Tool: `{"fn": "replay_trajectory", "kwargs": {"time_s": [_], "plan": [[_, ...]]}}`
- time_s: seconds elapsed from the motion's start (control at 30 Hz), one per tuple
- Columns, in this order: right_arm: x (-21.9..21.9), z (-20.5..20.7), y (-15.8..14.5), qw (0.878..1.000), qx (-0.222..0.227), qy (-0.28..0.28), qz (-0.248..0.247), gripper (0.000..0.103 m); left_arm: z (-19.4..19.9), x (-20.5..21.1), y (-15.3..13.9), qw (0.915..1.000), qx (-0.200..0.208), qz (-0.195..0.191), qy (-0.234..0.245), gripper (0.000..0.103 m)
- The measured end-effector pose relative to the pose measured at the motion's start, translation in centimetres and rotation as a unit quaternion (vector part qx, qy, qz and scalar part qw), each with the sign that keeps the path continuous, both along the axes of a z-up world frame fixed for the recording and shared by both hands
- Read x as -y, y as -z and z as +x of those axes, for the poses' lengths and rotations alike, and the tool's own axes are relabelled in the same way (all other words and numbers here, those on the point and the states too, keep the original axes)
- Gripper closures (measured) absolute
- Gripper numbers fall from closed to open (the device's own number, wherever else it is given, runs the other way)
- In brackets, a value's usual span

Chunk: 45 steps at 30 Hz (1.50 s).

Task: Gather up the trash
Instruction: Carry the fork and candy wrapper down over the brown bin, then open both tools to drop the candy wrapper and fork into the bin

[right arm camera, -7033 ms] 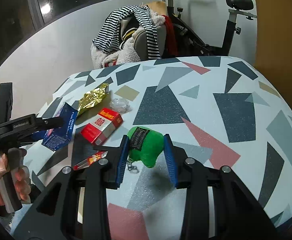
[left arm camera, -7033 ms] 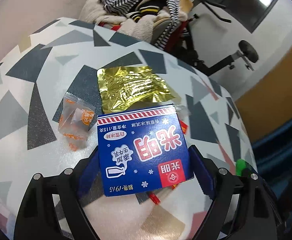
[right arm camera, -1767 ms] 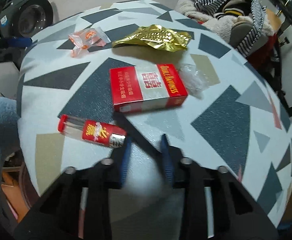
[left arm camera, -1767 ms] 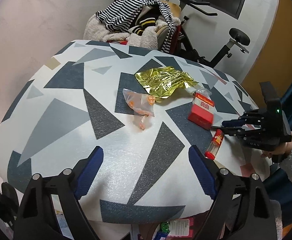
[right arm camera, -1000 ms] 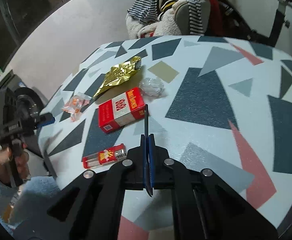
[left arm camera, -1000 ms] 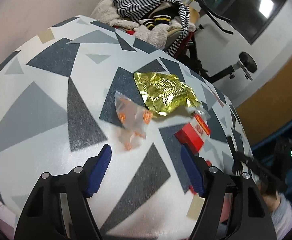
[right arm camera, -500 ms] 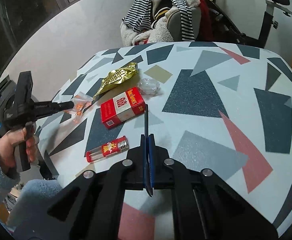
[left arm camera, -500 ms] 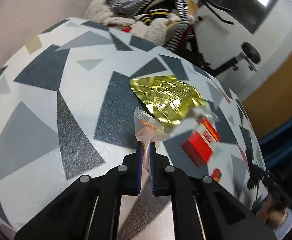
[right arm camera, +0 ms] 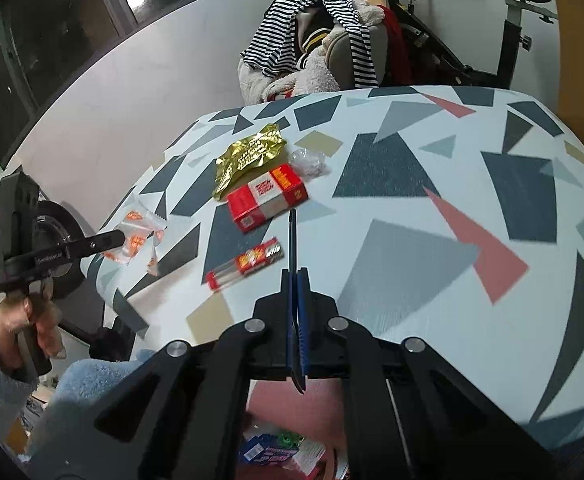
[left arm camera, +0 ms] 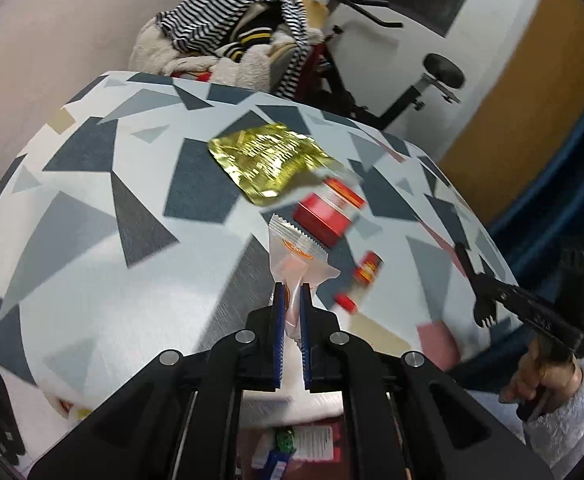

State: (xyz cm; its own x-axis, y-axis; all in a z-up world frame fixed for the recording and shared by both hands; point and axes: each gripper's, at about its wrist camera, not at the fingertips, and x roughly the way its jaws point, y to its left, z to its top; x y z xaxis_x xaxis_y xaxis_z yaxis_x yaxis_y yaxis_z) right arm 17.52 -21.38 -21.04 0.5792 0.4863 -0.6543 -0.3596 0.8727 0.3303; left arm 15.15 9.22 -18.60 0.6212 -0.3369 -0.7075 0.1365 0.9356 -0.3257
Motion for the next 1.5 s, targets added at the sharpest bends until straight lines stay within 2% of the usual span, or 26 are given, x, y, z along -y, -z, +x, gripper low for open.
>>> {"fn": "replay_trajectory", "kwargs": {"time_s": [0.27,0.5,0.67,0.83,0.93,1.07,1.3,1.5], "plan": [[0.0,-4.3,0.3,1.000,-0.002,0.001,0.023,0.096,-5.7,3.1,0.6,0.9989,-0.004,-0.011,0.046,0.096],[-0.2,-7.2,1.1,0.999,-0.008,-0.001,0.041,0.096,-10.6,6.2,3.8,0.9948,-0.040,-0.013,0.093,0.096],[-0.4,-8.6,1.8,0.999,-0.015,-0.002,0.041,0.096,-11.8,7.2,6.4,0.9921,-0.068,0.002,0.105,0.096],[-0.5,-9.6,3.0,0.999,-0.021,-0.002,0.044,0.096,-11.7,8.2,7.9,0.9889,-0.079,0.019,0.124,0.095],[-0.7,-10.0,4.2,0.998,-0.039,-0.002,0.051,0.096,-12.0,8.6,8.2,0.9883,-0.069,0.036,0.131,0.089],[-1.8,-10.6,6.2,0.996,-0.067,-0.016,0.051,0.096,-12.1,8.5,8.2,0.9893,-0.057,0.042,0.128,0.059],[-4.0,-11.2,9.9,0.993,-0.105,-0.037,0.030,0.096,-12.3,7.0,6.9,0.9948,-0.025,0.054,0.083,0.042],[-4.8,-10.9,12.4,0.991,-0.125,-0.037,0.004,0.096,-12.8,5.1,5.9,0.9973,0.000,0.062,0.038,0.033]]}}
